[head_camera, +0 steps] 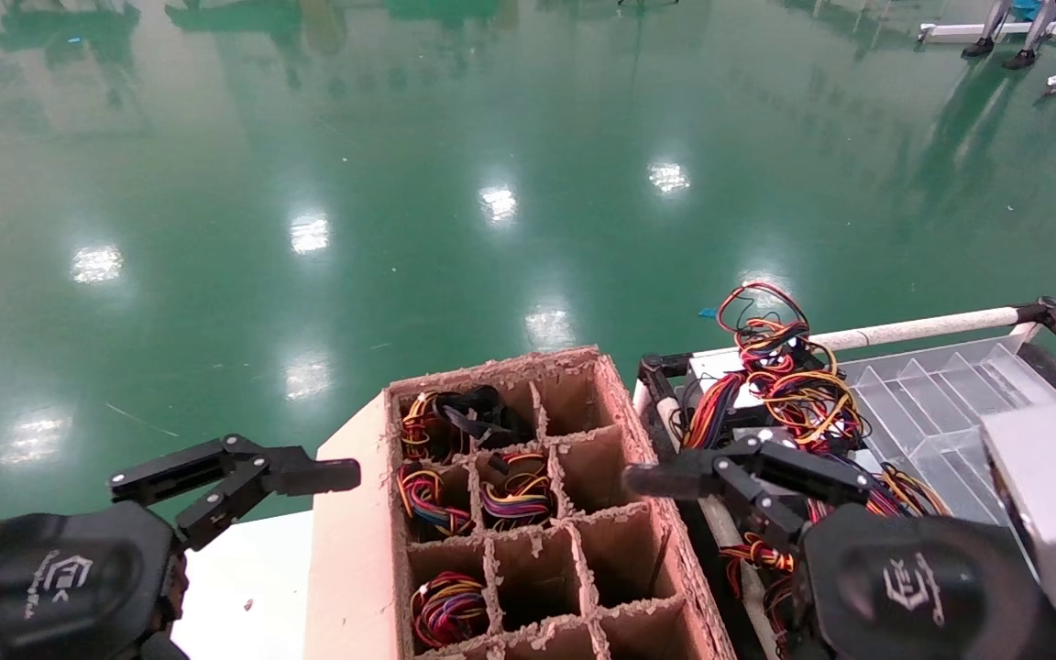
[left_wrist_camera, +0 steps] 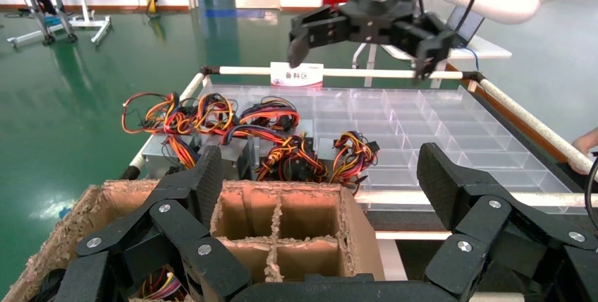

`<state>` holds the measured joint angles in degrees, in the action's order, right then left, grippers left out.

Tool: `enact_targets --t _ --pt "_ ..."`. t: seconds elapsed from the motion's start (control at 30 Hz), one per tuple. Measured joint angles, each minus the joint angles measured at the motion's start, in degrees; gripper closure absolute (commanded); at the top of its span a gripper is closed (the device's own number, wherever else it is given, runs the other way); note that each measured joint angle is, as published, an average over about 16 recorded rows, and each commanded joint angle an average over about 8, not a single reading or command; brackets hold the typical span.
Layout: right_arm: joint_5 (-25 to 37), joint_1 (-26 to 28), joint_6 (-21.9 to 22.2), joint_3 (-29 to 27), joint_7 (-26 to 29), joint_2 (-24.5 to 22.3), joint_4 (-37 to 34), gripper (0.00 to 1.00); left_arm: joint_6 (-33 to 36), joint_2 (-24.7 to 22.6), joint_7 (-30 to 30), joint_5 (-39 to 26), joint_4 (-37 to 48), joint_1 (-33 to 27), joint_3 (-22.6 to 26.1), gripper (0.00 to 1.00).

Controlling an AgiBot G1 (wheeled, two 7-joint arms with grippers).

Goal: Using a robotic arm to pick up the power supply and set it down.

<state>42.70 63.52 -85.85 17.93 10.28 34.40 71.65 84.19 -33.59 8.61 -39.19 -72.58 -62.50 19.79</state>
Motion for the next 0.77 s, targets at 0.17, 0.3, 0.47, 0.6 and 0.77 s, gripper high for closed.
enact_targets --t 0.17,0.3,0.47,0.6,0.77 --pt "-0.4 -1.1 0.1 -1.1 0.3 0.3 1.0 0.00 0.0 0.0 0.0 0.0 0.0 0.0 0.0 0.00" --pt "-0.4 -1.1 0.1 -1.1 0.3 0.3 1.1 0.00 0.0 0.0 0.0 0.0 0.0 0.0 0.0 0.00" --pt "-0.4 -1.2 0.1 -1.2 0.3 0.3 1.2 0.00 0.0 0.0 0.0 0.0 0.0 0.0 0.0 0.00" --pt "-0.5 -1.2 0.1 -1.2 0.3 0.4 1.2 0.00 0.0 0.0 0.0 0.0 0.0 0.0 0.0 0.00" --pt "-0.5 -1.3 0.1 -1.3 0.3 0.4 1.2 0.00 0.0 0.0 0.0 0.0 0.0 0.0 0.0 0.00"
